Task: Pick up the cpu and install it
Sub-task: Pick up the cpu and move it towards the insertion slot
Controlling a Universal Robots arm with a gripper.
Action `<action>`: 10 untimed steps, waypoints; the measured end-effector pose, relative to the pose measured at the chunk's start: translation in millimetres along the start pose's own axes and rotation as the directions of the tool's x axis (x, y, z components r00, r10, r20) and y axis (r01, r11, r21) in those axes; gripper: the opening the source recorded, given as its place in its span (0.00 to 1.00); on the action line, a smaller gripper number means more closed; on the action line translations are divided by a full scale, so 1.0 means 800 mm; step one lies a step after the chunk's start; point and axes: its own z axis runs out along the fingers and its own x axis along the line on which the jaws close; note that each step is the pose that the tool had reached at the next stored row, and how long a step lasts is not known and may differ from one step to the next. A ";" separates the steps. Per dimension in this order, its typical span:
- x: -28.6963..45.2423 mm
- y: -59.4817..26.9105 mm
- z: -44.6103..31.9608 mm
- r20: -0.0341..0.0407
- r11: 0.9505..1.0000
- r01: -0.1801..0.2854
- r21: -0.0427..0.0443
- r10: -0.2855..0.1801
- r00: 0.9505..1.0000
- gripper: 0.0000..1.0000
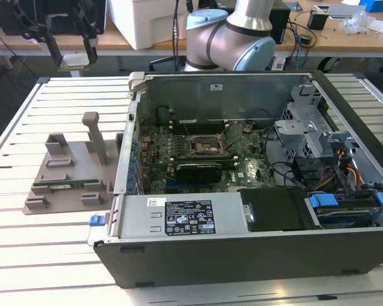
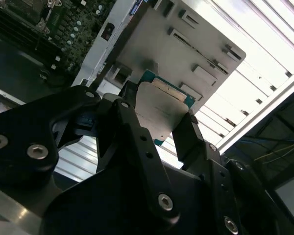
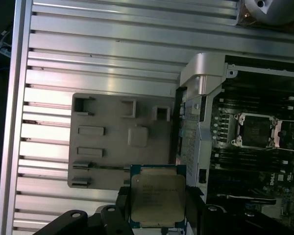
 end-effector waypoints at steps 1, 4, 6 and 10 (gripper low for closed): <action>-0.0058 -0.001 0.0004 0.000 1.000 0.000 0.000 0.000 1.000 0.55; -0.0199 -0.002 0.0014 -0.001 1.000 0.000 0.000 0.000 1.000 0.55; -0.0310 -0.003 0.0027 -0.002 1.000 0.000 0.000 0.000 1.000 0.55; -0.0465 -0.004 0.0045 -0.003 1.000 0.000 0.000 0.000 1.000 0.55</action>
